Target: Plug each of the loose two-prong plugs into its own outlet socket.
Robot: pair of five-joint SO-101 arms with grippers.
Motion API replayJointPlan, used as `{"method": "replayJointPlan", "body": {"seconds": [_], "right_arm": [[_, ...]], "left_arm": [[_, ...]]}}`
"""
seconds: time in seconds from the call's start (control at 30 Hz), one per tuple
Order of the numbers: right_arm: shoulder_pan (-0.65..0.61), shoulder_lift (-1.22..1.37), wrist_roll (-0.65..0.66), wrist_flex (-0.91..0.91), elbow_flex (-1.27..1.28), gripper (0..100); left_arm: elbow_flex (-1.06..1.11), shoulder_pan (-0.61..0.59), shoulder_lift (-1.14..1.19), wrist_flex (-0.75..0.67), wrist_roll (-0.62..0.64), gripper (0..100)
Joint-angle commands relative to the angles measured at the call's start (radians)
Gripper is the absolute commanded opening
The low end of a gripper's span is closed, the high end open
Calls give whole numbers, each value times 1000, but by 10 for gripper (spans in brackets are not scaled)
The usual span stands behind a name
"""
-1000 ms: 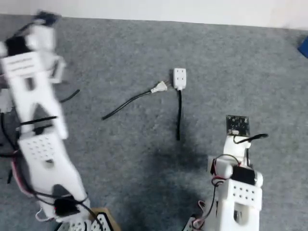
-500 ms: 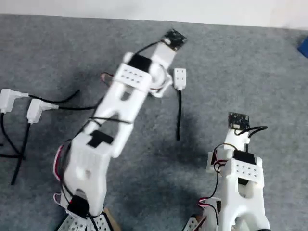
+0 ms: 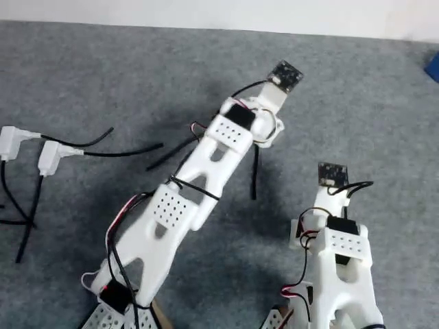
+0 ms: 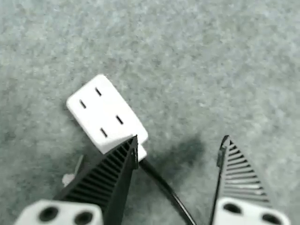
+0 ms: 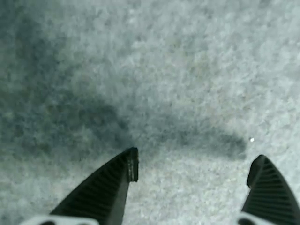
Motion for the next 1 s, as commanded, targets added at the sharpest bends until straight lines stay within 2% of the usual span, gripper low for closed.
{"method": "replayJointPlan", "body": {"seconds": [0.0, 0.27, 0.83, 0.9, 0.97], "right_arm": [[-13, 2, -2, -18, -5, 357], [-33, 10, -2, -21, -5, 357], [-33, 10, -2, -21, -4, 357], [-33, 10, -2, -21, -4, 357], [-33, 10, -2, -21, -4, 357]], "left_arm": [[-102, -54, 19, 3, 29, 280], [-191, -154, 21, 32, 55, 284], [-140, -90, 134, -84, 49, 280], [-140, -82, 140, -81, 49, 258], [-147, -81, 150, -83, 17, 178]]}}
